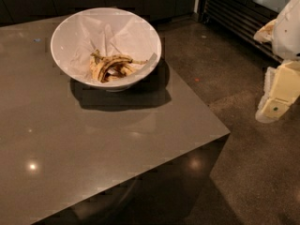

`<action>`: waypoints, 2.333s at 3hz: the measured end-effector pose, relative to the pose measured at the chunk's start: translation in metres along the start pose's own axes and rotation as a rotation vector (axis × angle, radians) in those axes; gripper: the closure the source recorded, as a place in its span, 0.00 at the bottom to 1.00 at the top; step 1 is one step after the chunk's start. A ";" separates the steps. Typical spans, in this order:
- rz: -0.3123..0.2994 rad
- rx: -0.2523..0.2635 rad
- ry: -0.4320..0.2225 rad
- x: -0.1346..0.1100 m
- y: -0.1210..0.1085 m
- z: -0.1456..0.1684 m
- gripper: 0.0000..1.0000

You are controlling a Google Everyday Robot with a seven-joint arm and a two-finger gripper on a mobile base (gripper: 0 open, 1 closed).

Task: Pick banana from white bowl

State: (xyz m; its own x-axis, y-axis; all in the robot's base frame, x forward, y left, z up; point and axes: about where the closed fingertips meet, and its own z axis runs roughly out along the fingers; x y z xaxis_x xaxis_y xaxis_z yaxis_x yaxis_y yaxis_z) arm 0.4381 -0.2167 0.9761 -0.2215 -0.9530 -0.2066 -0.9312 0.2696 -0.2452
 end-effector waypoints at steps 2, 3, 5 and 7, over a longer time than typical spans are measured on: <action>-0.064 -0.018 -0.016 -0.034 -0.020 -0.003 0.00; -0.159 -0.038 -0.022 -0.077 -0.042 -0.005 0.00; -0.267 -0.006 -0.045 -0.127 -0.060 -0.001 0.00; -0.383 -0.036 -0.111 -0.173 -0.094 0.024 0.00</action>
Offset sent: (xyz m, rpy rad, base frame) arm 0.0729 0.0800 0.0436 -0.0041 0.0423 0.2115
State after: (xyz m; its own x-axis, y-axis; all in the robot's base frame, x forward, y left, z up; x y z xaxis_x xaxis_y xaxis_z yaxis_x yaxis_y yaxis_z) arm 0.5711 -0.0744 1.0123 0.1745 -0.9624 -0.2081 -0.9505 -0.1094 -0.2909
